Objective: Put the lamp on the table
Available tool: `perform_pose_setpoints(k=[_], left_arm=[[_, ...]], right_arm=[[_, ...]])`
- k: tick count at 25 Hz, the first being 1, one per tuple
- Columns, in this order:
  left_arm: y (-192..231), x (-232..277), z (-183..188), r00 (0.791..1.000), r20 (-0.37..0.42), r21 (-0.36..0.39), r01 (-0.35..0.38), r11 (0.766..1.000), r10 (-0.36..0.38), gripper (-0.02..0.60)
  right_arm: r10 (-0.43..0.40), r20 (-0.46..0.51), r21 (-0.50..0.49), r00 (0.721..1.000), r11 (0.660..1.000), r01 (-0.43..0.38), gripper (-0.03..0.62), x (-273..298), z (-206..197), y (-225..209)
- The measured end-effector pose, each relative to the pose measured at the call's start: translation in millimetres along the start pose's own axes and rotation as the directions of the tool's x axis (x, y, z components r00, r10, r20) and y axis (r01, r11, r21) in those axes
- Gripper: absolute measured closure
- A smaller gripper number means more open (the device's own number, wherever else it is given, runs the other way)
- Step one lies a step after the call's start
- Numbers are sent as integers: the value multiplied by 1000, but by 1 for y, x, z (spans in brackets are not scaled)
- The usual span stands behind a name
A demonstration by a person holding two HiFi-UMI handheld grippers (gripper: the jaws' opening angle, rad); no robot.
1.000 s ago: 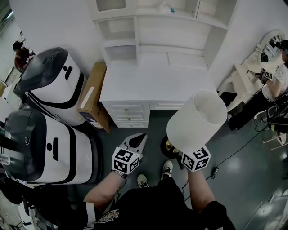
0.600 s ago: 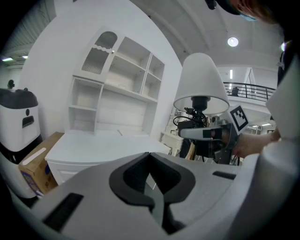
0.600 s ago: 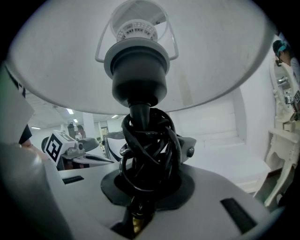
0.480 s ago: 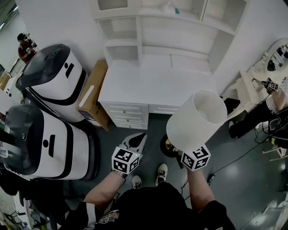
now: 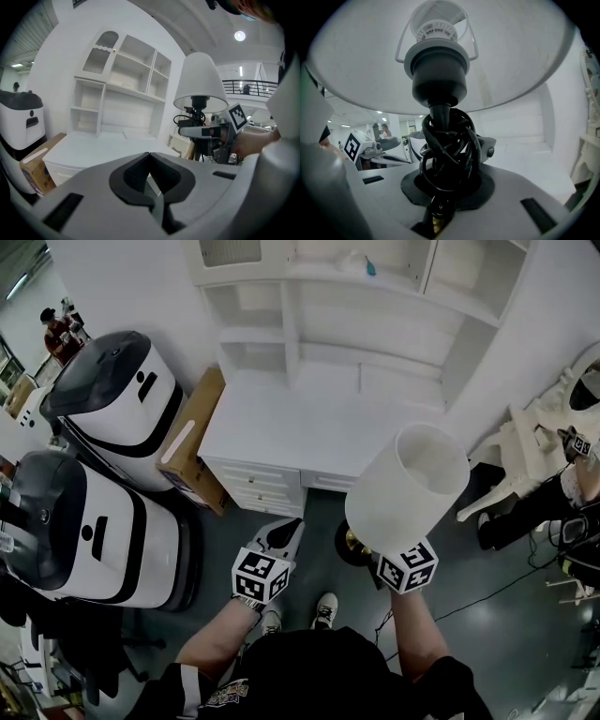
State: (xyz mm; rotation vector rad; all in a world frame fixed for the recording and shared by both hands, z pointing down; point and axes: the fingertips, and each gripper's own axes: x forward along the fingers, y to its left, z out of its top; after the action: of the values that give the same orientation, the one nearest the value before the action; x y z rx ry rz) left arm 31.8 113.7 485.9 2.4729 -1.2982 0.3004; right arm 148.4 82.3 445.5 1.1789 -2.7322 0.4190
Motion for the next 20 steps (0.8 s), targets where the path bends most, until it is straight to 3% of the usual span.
perform_pose_setpoints(k=[11,20], left_arm=[[-20,39,9,998,-1,-13,-61,998,61,575],[-28,57,14,997,-13,-2,-70,998,70,575]], right_arm=[[61,-5,-1,998,998,-61,522,-6,6,-47],[72,-3,2,997,997,-72,522,-8,8,-69]])
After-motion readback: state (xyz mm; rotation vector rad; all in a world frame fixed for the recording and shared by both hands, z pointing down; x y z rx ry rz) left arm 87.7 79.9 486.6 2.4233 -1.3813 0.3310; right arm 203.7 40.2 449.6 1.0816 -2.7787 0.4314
